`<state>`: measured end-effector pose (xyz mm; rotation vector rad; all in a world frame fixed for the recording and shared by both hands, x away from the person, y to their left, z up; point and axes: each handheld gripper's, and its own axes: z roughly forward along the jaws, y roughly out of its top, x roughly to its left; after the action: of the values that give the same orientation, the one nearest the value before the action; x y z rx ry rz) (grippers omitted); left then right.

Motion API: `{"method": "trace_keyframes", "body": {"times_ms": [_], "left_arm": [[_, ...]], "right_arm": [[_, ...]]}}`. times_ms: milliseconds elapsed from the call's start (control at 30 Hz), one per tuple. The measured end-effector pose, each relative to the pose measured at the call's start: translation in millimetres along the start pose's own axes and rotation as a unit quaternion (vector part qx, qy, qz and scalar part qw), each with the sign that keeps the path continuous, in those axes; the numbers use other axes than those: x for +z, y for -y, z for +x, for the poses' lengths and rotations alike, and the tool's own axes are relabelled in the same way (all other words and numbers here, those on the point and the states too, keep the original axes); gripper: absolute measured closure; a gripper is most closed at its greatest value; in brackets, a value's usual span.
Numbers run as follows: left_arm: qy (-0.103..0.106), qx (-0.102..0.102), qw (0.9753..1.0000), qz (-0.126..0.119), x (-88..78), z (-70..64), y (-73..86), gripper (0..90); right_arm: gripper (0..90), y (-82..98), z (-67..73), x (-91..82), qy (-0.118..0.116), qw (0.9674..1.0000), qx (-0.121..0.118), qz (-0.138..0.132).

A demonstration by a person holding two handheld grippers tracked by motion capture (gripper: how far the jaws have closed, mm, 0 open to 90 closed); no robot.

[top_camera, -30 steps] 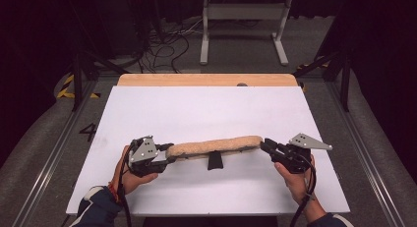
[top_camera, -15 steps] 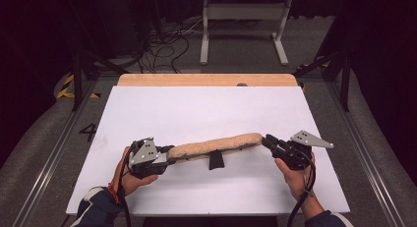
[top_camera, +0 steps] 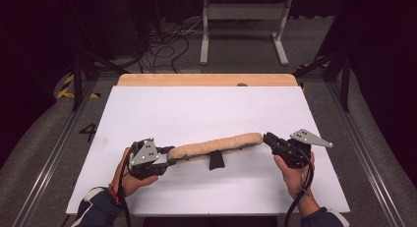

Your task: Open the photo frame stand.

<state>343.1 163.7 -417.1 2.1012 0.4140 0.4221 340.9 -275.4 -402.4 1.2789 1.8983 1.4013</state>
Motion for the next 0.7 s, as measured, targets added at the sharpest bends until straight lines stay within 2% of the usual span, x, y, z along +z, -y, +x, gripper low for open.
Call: {"method": "trace_keyframes", "body": {"times_ms": [167,400,600,700], "left_arm": [[0.002,0.005,1.0000,0.000,-0.2,-0.5,-0.3,61.8],[0.007,0.011,0.9999,0.001,-0.4,-1.7,-0.8,62.9],[0.006,0.015,0.9998,0.007,-0.9,-4.4,-2.4,63.0],[0.003,0.021,0.9997,0.014,-2.0,-7.5,-3.6,63.2]], "right_arm": [[79.5,2.2,-1.9,5.6,-0.007,0.9997,0.005,0.024],[79.0,0.6,-10.6,11.7,-0.020,0.9993,0.005,0.032],[84.1,-1.8,-11.1,13.9,-0.026,0.9990,-0.004,0.036],[88.0,-3.0,-6.9,11.9,-0.016,0.9993,-0.011,0.033]]}}
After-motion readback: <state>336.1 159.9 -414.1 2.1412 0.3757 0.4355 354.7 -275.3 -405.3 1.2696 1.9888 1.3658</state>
